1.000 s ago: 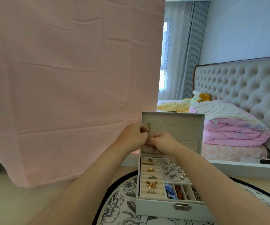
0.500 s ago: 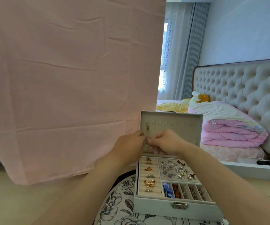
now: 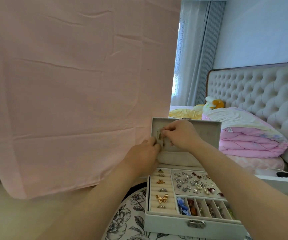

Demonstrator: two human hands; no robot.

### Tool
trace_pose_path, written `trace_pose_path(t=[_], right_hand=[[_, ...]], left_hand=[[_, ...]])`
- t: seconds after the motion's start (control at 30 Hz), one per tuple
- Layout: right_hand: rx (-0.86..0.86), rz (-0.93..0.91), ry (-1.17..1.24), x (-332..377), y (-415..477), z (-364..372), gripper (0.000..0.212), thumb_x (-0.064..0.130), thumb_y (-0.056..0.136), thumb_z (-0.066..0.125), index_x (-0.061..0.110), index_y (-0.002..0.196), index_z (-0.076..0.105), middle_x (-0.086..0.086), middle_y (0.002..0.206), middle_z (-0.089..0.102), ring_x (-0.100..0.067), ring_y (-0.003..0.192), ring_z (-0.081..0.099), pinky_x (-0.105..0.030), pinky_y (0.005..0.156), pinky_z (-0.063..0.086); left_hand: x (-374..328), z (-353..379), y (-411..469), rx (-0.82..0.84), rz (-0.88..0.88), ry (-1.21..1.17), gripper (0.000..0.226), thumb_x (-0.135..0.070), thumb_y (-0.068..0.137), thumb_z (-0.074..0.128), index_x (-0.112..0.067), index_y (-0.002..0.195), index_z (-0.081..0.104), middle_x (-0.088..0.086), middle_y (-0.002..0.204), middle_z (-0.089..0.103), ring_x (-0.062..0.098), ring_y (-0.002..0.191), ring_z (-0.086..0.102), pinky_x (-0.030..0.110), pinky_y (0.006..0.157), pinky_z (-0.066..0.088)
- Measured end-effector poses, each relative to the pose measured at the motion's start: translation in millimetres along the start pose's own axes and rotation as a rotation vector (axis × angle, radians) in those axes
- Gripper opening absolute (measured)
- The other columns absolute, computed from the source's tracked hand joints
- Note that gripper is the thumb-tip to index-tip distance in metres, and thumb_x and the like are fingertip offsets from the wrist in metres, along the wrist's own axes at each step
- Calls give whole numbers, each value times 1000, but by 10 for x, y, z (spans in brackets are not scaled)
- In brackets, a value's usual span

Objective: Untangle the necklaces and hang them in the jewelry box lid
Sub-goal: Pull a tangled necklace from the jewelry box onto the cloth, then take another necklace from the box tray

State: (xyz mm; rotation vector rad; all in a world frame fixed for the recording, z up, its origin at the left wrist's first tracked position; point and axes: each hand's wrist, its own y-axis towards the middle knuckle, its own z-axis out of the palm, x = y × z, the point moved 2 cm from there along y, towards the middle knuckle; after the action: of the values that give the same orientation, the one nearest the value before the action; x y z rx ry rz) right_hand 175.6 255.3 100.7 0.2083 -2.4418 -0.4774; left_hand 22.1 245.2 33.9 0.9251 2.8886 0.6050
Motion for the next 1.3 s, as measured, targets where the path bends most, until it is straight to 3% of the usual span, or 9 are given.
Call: trace_pose_path(t=[0.2,0.3,0.5,0.57,0.7,0.83,1.03,1.17,1.3], right_hand=[[153,-89,-226,-159,-128,277,14,19,87,65,24,85,77,5,84,72,-17,83,66,-38,78,57],[67,-107,-299,-215,-196,284,11,28,87,69,30,95,77,7,92,73,-15,87,67,-37,78,58],[234,-120,-370,-224,-386,311,32,33,93,62,29,125,66,2,115,60,-20,103,60,-42,91,53],[220,-113,-367,-177,-459,207,38,33,94,61,28,132,62,2,121,58,-20,109,58,-40,95,51],[151,-109,-289,-52,-717,-52,33,37,95,62,30,127,65,10,117,60,-10,107,56,-33,93,50],[154,-119,-196,94,-1162,-220,23,37,94,62,34,116,69,17,103,64,-4,96,60,-29,88,51],[404,-86,-65,153,-1957,-217,8,32,91,70,32,96,75,13,83,69,8,63,59,-12,65,45],[495,-61,-162,40,-2328,-119,13,30,91,69,36,101,76,16,94,71,1,85,64,-20,81,53],[561,-12,-203,-153,-2510,-43,13,34,86,74,40,98,77,19,92,71,0,86,65,-24,83,55]], left_hand=[[26,-33,27,52,-11,-62,38,-30,90,56,-16,125,50,3,120,48,24,105,51,39,75,50],[37,-32,32,51,-10,-75,38,-32,91,55,-17,125,51,2,120,48,22,105,51,39,76,51],[-6,-68,-65,29,-8,-88,44,-34,93,52,-21,135,50,0,120,48,19,101,52,37,74,51],[-44,-139,-166,0,-8,-108,47,-35,93,52,-23,139,48,-2,124,49,18,105,52,37,76,52],[-141,-327,-430,-32,-27,-131,50,-41,95,53,-28,143,47,-6,129,49,14,110,52,34,79,51],[-365,-526,-774,-58,-19,-148,40,-44,95,52,-32,134,53,-11,119,54,9,105,53,28,74,44],[-732,-628,-1297,38,2,-273,24,-44,91,52,-31,99,70,-12,94,65,8,85,57,31,74,50],[-964,-424,-1546,194,-18,-302,18,-45,88,56,-31,87,66,-12,82,67,2,70,56,22,58,40],[-1143,-246,-1690,374,-49,-391,16,-46,89,62,-31,87,66,-11,81,67,6,73,59,24,61,42]])
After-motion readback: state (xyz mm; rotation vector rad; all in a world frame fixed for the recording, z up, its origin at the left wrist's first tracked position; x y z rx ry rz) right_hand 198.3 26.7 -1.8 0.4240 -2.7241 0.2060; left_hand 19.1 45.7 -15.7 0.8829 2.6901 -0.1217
